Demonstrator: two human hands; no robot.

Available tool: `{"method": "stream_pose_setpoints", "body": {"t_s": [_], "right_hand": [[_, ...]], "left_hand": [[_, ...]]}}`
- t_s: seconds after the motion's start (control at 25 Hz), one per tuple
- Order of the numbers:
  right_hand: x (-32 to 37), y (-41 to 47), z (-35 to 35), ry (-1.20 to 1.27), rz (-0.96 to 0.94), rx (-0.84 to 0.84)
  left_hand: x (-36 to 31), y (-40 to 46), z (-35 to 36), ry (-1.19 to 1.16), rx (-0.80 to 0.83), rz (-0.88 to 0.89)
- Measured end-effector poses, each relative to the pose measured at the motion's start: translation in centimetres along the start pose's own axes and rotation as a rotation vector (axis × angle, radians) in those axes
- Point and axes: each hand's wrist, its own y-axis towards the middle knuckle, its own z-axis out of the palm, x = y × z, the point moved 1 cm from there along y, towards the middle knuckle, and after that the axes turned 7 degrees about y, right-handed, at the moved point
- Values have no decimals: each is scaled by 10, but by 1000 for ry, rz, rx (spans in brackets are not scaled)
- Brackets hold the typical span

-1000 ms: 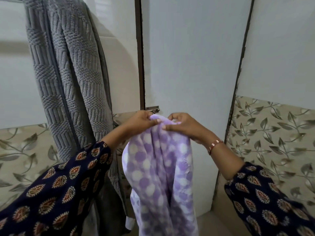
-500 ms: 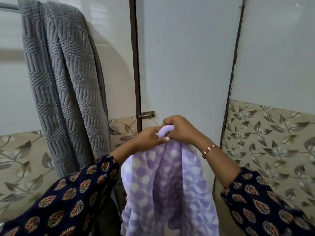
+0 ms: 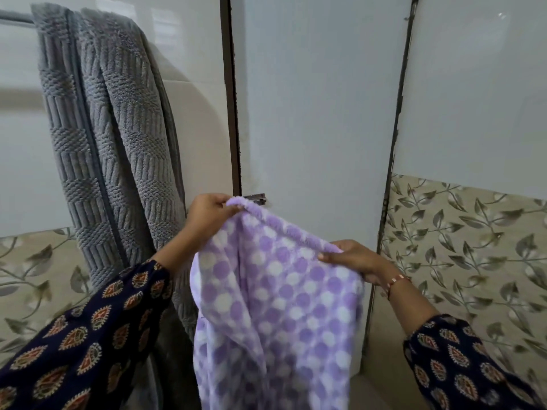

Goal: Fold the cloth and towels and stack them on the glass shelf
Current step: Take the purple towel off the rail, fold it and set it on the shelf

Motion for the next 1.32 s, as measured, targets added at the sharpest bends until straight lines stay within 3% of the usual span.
{"method": "stream_pose_setpoints", "body": {"t_s": [0.08, 0.2, 0.28, 0.4, 0.52, 0.64, 0.68, 0.76, 0.84, 0.92, 1.0, 1.12, 1.24, 1.32], "right_hand": [[19, -1, 9, -140, -182, -58], [71, 5, 50, -452, -450, 0], [92, 9, 68, -560, -526, -25], [90, 8, 62, -372, -468, -37], [47, 10, 39, -300, -194, 95], [-4, 4, 17, -290, 80, 131], [-10, 1, 10, -285, 98, 91], [0, -7, 5, -261, -46, -43], [40, -11, 14, -312, -284, -71], [77, -9, 40, -499, -467, -23], [94, -2, 58, -625, -554, -83], [84, 3, 41, -574, -455, -101], [41, -3, 7, -585, -99, 84], [18, -5, -4, -243, 10, 38]], "left_hand": [[-8, -14, 7, 7, 230, 20], [-26, -37, 36, 187, 562, 137], [-24, -36, 49, 297, 539, 153], [-18, -26, 41, 264, 395, 103], [-18, -21, 20, 127, 199, -9], [-12, -19, 9, -36, 121, -131], [-11, -21, 9, -28, 130, -148], [-9, -25, 14, -16, 214, -145], [-16, -34, 26, -81, 434, -111], [-27, -45, 43, -58, 624, 31], [-31, -49, 56, 27, 620, 128], [-26, -37, 47, 115, 494, 23], [-11, -28, 27, 32, 423, -179], [-7, -32, 19, -60, 422, -289]]}}
